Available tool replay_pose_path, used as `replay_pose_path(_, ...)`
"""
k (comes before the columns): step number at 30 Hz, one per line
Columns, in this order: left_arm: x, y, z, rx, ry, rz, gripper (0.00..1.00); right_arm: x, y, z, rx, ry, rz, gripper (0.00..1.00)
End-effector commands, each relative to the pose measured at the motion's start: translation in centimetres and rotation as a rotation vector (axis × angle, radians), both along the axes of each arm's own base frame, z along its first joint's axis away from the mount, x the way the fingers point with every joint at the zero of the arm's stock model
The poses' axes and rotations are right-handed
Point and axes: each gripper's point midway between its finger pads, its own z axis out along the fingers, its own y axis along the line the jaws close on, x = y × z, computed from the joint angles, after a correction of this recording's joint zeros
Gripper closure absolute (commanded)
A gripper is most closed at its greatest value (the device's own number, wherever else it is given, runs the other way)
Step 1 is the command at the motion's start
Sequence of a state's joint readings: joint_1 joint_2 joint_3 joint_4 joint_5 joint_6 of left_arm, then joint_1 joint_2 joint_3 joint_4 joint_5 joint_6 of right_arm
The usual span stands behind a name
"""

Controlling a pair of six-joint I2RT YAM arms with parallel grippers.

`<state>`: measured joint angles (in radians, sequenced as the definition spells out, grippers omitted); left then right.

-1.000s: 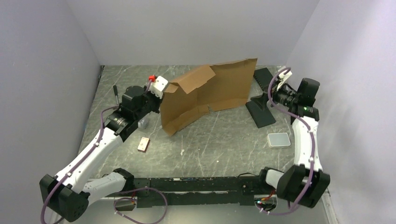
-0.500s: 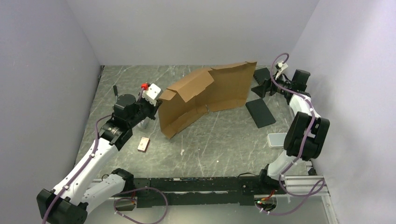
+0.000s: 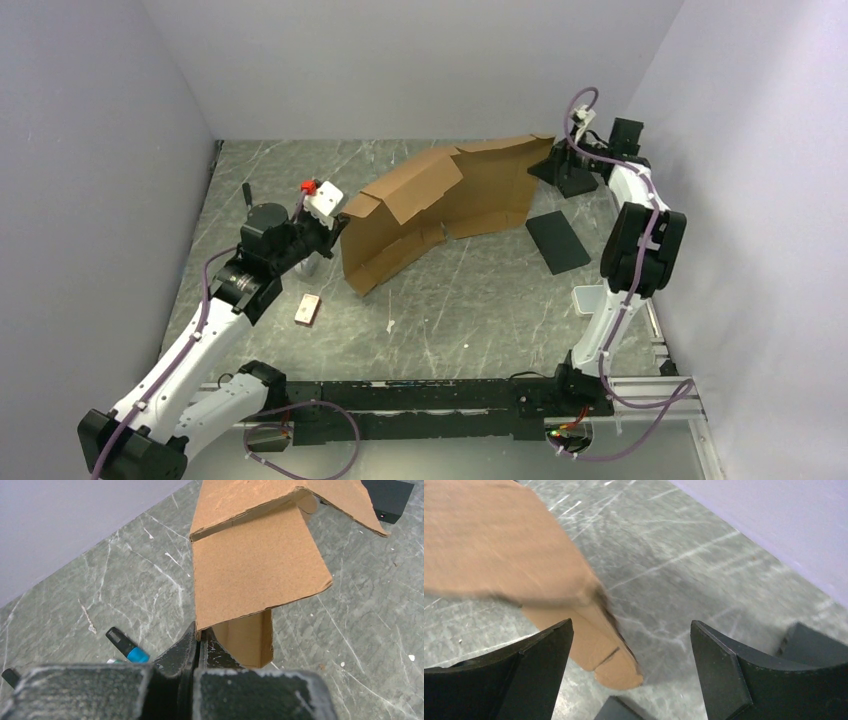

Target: Fold the paper box

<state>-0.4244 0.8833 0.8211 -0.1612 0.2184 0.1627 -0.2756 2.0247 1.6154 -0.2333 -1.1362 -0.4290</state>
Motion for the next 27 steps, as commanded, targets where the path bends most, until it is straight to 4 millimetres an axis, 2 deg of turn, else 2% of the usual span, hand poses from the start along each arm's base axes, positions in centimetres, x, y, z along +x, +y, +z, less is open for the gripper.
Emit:
replay_pose_path(1, 0.1, -0.1, 1.3, -0.032, -0.05, -0.013, 1.0, -1.0, 4.3, 1.7, -0.003, -0.081, 0.19, 0.14)
replay_pose_path(4, 0.2, 0.3, 1.6, -0.049, -0.053, 0.019, 1.0, -1.3, 5.0, 2.2, 0.02, -0.088, 0.208, 0.33)
replay_pose_path(9, 0.5, 1.4, 2.2, -0.086, -0.058, 0.084, 1.0, -1.5, 5.1, 3.6, 0.023, -0.105, 0.197, 0.75)
replay_pose_path(12, 0.6, 1.8, 2.4, -0.115, -0.054, 0.103, 1.0, -1.9, 5.2, 5.0, 0.02, -0.129, 0.185, 0.98)
replay_pose_path(18, 0.3, 1.5, 3.0, -0.205, -0.023, 0.092, 1.0, -4.7, 5.6, 10.1, 0.03, -0.137, 0.123, 1.0)
replay_pose_path(23, -0.6, 0.2, 3.7, -0.301, 0.028, 0.013, 1.0, -10.0, 6.4, 13.8, 0.001, -0.055, 0.068, 1.0)
replay_pose_path(25, -1.1, -0.7, 4.0, -0.348, 0.066, -0.036, 1.0, -12.3, 6.4, 14.2, -0.026, -0.017, 0.038, 1.0)
replay_pose_path(27, -1.6, -1.7, 4.0, -0.389, 0.12, -0.091, 1.0, -14.4, 6.1, 13.4, -0.061, 0.027, -0.011, 1.0)
